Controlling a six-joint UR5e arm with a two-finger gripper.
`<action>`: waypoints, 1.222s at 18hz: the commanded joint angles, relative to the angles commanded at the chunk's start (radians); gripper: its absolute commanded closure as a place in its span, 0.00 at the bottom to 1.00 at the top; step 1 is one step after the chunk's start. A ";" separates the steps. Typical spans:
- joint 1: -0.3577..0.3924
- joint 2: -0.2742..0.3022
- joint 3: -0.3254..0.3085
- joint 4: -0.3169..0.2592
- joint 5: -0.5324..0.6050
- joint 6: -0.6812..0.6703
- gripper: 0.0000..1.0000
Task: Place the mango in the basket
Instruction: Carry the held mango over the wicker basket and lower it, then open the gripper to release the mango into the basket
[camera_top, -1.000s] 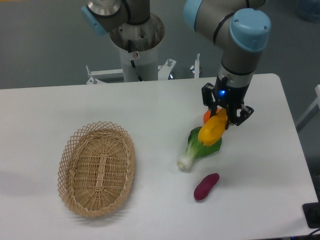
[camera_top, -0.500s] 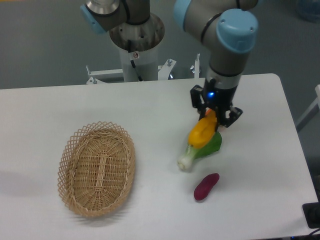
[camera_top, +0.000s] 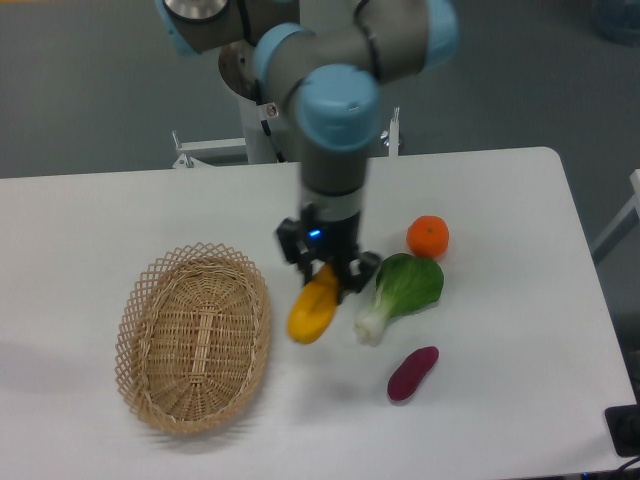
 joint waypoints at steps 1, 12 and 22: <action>-0.034 -0.012 0.000 0.000 0.005 -0.022 0.47; -0.174 -0.126 -0.008 0.008 0.011 -0.025 0.47; -0.164 -0.117 -0.003 0.009 0.014 0.000 0.00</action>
